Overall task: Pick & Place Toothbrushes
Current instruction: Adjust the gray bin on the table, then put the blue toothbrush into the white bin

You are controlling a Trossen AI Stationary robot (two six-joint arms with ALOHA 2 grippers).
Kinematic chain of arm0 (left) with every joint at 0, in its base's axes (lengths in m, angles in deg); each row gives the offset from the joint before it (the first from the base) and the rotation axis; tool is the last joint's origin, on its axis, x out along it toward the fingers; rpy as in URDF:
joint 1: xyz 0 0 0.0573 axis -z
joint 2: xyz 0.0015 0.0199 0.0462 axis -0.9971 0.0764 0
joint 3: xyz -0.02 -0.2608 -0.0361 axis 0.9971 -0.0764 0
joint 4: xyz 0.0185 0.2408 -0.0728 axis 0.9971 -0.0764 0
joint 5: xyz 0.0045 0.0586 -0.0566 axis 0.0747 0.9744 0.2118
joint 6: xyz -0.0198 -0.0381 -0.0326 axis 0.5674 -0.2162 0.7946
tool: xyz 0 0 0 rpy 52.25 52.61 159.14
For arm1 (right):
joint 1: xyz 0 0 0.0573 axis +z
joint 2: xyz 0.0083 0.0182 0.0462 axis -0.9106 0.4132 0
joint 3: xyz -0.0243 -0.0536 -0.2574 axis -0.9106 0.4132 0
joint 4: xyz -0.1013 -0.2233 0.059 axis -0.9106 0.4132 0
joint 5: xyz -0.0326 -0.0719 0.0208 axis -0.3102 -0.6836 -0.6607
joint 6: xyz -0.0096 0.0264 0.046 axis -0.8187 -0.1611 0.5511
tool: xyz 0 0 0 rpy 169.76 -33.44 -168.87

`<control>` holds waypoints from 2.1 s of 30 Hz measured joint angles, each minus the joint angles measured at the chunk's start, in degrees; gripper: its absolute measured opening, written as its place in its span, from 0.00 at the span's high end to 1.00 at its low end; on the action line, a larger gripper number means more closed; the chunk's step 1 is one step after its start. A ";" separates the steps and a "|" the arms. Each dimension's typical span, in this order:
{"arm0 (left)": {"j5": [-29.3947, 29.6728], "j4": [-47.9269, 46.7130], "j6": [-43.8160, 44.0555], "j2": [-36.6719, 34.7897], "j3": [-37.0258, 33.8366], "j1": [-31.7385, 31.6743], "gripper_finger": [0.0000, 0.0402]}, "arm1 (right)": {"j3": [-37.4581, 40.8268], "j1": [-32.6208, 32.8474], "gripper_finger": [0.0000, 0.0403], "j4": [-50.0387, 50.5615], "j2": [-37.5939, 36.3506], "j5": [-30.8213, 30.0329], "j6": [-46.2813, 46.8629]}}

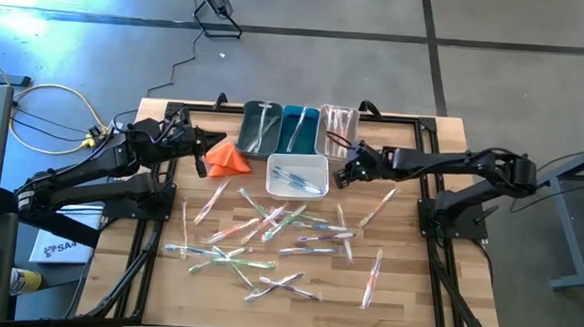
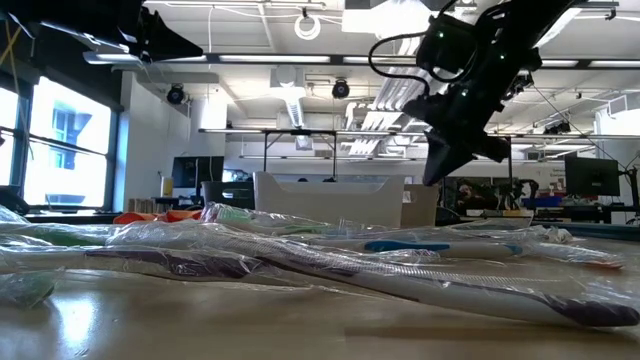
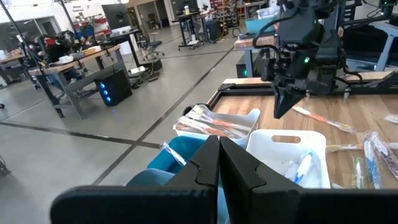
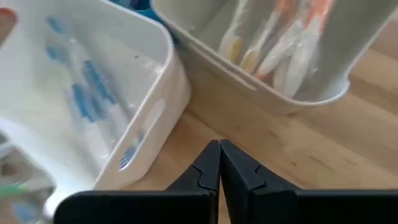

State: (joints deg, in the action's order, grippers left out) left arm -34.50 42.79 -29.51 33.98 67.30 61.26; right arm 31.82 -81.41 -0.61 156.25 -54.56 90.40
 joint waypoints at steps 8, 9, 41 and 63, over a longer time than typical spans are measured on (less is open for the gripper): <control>0.00 -0.01 0.01 -0.02 0.00 0.00 0.98 | 0.02 0.07 0.99 -0.63 2.93 -6.18 3.91; 0.00 -0.01 0.01 0.00 0.00 0.00 0.98 | 0.02 0.07 0.99 -0.62 2.95 -6.25 3.96; -0.02 -0.01 0.04 0.00 0.00 0.00 0.98 | 0.02 0.47 0.99 -3.53 2.21 -12.29 2.34; -0.02 -0.01 0.04 0.00 0.00 0.00 0.98 | -0.02 0.55 0.99 11.79 -7.52 18.78 9.73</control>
State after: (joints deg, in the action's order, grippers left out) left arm -34.53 42.78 -29.47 33.98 67.30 61.26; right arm 31.80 -80.86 11.18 148.73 -35.78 100.13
